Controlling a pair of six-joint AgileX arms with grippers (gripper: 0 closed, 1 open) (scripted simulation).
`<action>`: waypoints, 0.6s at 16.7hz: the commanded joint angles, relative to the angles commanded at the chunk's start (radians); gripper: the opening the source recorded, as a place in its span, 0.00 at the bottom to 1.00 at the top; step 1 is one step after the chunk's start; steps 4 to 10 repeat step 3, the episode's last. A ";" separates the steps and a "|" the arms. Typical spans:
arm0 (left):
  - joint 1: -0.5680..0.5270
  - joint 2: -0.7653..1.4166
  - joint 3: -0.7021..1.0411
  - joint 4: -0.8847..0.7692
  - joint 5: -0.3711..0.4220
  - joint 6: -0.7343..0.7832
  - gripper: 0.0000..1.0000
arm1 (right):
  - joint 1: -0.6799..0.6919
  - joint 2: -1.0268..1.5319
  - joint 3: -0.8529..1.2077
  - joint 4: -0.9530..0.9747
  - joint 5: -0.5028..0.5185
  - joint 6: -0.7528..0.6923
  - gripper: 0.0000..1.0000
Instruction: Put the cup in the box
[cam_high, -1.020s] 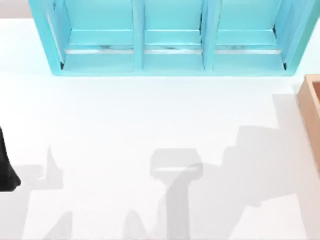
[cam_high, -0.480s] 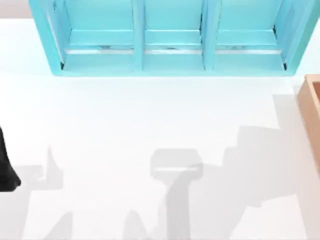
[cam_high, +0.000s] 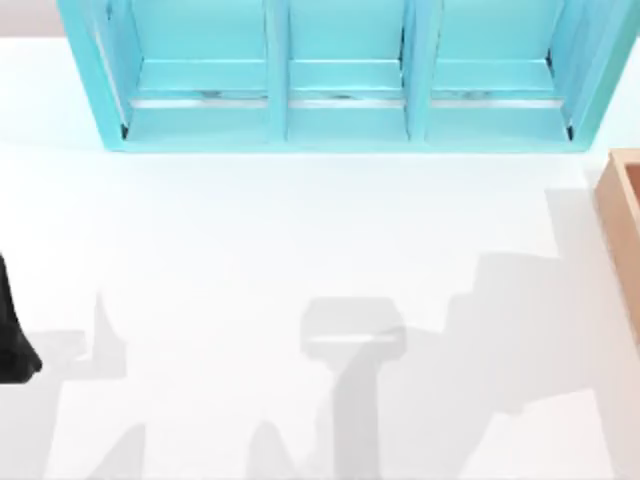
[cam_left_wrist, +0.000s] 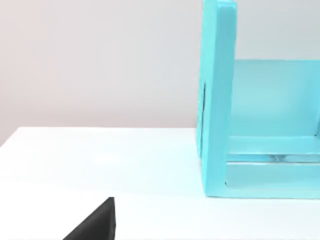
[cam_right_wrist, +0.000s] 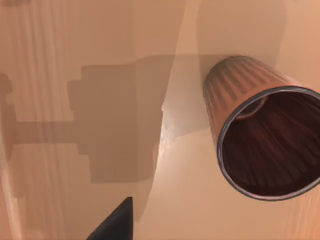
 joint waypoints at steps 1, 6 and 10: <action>0.000 0.000 0.000 0.000 0.000 0.000 1.00 | 0.000 0.000 0.000 0.000 0.000 0.000 1.00; 0.000 0.000 0.000 0.000 0.000 0.000 1.00 | 0.000 0.000 0.000 0.000 0.000 0.000 1.00; 0.000 0.000 0.000 0.000 0.000 0.000 1.00 | 0.000 0.000 0.000 0.000 0.000 0.000 1.00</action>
